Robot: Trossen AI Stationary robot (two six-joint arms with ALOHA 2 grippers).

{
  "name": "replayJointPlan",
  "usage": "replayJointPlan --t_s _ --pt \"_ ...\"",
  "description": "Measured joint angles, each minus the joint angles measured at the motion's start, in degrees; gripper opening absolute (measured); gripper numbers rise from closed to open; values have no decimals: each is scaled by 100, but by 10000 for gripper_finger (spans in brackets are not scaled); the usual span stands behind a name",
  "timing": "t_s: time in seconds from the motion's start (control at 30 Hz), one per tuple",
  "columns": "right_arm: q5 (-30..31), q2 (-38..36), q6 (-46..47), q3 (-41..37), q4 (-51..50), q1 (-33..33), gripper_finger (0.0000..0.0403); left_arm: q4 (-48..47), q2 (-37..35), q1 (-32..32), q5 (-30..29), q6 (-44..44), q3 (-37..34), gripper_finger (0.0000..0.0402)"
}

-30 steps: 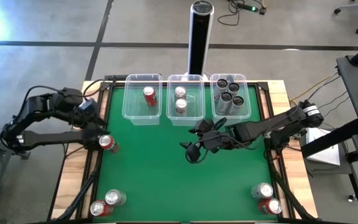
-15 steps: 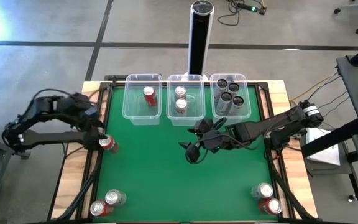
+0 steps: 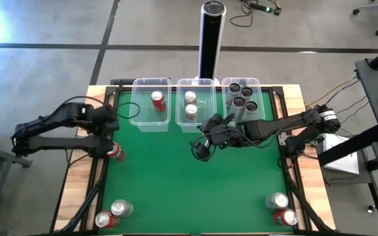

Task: Sort soda cans
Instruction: Put the top left orange soda can into the top left transparent bin

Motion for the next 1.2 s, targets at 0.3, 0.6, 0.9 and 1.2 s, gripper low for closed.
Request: replayJointPlan --t_s 0.3,0.6,0.9,1.2 --pt "-529 -4 -152 0 -630 -299 364 -320 173 -2 364 714 47 308" --pt "-531 -7 -252 -4 -672 -547 364 -310 466 -59 339 1012 -221 308" --pt "-547 -8 6 -7 -930 -547 364 -279 668 -602 493 972 -341 308" --pt "-548 -9 315 -7 -935 -494 364 -270 879 -1034 279 824 -391 308"
